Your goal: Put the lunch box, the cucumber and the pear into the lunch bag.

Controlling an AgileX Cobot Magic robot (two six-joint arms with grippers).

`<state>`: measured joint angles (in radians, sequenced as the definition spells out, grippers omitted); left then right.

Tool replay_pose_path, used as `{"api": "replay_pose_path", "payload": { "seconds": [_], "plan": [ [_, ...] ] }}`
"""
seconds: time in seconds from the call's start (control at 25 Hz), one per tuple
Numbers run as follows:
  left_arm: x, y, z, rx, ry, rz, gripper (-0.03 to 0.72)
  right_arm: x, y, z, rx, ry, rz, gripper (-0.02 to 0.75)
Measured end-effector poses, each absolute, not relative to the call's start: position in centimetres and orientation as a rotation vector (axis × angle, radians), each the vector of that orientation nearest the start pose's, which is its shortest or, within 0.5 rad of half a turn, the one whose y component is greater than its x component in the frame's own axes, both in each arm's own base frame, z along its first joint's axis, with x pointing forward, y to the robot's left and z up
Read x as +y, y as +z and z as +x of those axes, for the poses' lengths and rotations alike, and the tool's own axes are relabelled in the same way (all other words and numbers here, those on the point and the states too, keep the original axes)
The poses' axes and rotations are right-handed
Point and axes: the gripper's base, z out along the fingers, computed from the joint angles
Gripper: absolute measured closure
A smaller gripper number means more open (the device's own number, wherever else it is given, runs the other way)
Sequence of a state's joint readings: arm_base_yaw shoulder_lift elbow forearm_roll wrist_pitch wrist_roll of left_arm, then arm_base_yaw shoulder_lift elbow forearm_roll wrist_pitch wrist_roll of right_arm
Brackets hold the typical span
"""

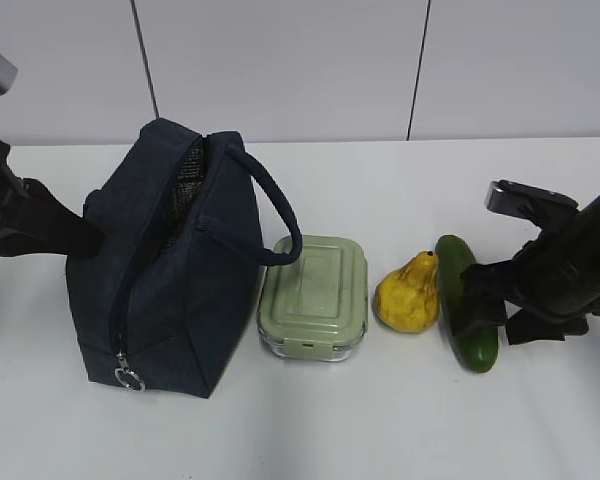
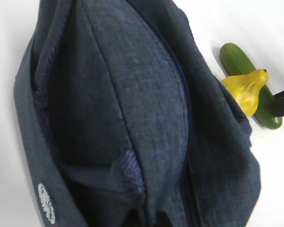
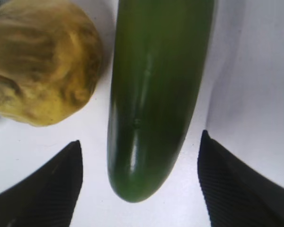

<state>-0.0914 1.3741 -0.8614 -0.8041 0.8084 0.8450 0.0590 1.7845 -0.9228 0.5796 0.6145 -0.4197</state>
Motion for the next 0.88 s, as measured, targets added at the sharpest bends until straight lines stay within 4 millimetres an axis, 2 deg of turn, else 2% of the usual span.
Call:
{"api": "replay_pose_path", "payload": {
  "seconds": [0.4, 0.44, 0.52, 0.6, 0.76, 0.88],
  "plan": [
    [-7.1, 25.6, 25.3, 2.456, -0.661, 0.579, 0.685, 5.8, 13.2, 31.4, 2.894, 0.496, -0.074, 0.164],
    [-7.1, 25.6, 25.3, 2.456, -0.661, 0.580, 0.685, 5.8, 13.1, 31.4, 2.894, 0.496, -0.070, 0.205],
    [-7.1, 25.6, 25.3, 2.456, -0.661, 0.581, 0.685, 5.8, 13.1, 31.5, 2.886, 0.493, -0.056, 0.341],
    [-7.1, 25.6, 25.3, 2.456, -0.660, 0.581, 0.685, 5.8, 13.2, 31.6, 2.881, 0.492, -0.049, 0.426],
    [-7.1, 25.7, 25.3, 2.455, -0.660, 0.580, 0.685, 5.7, 13.3, 31.6, 2.880, 0.479, -0.032, 0.434],
    [-7.1, 25.7, 25.3, 2.455, -0.660, 0.580, 0.685, 5.0, 14.2, 31.4, 2.873, 0.375, -0.037, 0.434]
  ]
}}
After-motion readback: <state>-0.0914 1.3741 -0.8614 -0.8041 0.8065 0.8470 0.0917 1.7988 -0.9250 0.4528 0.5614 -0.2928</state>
